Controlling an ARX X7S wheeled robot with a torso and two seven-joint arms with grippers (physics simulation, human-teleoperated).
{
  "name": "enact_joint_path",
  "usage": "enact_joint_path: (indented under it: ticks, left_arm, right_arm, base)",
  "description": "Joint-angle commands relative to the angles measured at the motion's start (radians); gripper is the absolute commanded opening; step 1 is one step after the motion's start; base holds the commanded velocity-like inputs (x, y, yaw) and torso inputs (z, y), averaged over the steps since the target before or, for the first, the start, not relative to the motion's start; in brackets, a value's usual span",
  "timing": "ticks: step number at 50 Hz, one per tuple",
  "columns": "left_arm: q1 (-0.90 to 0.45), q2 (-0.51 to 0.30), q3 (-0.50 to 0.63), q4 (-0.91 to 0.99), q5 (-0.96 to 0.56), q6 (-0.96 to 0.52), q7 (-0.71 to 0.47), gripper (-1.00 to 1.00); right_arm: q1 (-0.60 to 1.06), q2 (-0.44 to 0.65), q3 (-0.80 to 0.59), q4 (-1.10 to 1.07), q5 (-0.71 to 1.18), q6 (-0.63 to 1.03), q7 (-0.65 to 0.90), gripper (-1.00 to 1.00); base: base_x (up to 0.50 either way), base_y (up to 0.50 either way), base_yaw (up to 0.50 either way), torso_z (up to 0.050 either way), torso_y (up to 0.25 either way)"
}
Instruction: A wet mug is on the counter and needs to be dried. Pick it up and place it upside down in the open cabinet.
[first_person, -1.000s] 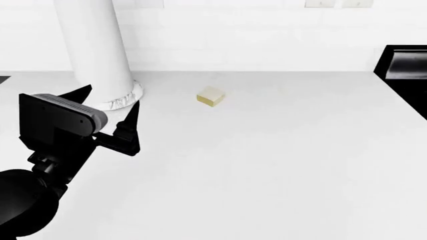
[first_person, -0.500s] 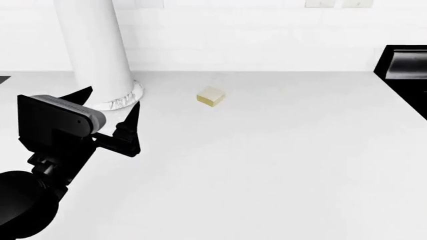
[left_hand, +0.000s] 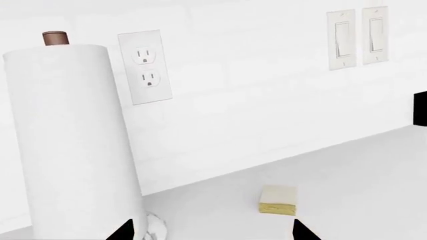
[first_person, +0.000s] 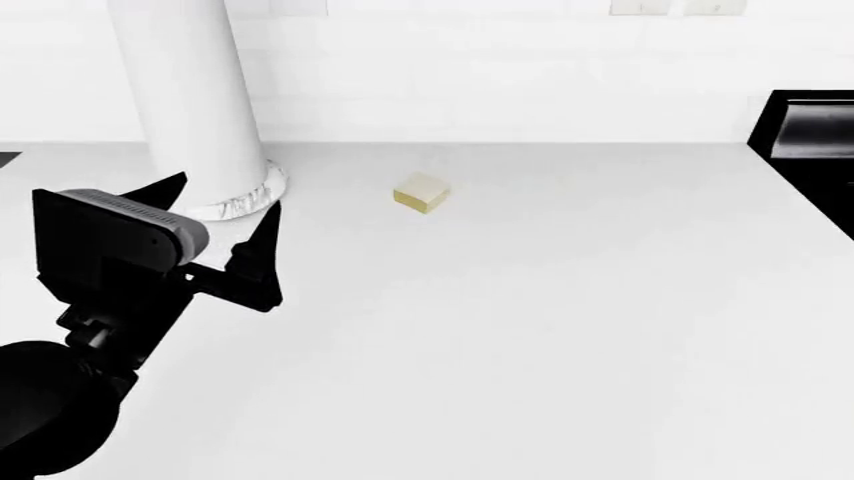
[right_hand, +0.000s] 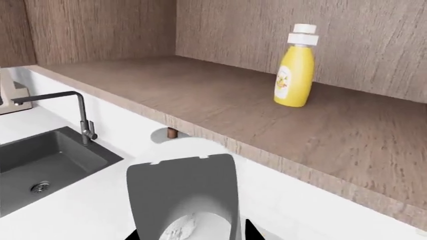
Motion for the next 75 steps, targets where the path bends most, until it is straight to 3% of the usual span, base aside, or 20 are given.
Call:
enact_joint_path:
  ticks: [1, 34, 48, 75]
  left_arm:
    - [0.007, 0.008, -0.003, -0.013, 0.000, 0.010, 0.004, 1.00]
    - [0.032, 0.015, -0.009, -0.035, -0.007, 0.034, 0.006, 1.00]
    - [0.034, 0.005, -0.014, -0.013, -0.005, 0.028, -0.025, 1.00]
    - [0.045, 0.016, -0.024, -0.013, -0.008, 0.032, -0.073, 1.00]
  right_arm:
    - [0.003, -0.054, 0.079, 0.019, -0.211, 0.006, -0.099, -1.00]
    - [0.003, -0.159, 0.431, -0.054, -0.666, 0.004, -0.174, -1.00]
    - [0.003, -0.175, 0.450, -0.087, -0.814, -0.043, -0.177, -1.00]
    - [0.003, -0.232, 0.431, -0.010, -1.335, -0.159, -0.378, -1.00]
  base:
    - [0.00, 0.00, 0.00, 0.000, 0.000]
    - [0.00, 0.00, 0.00, 0.000, 0.000]
    - [0.00, 0.00, 0.00, 0.000, 0.000]
    - [0.00, 0.00, 0.00, 0.000, 0.000]
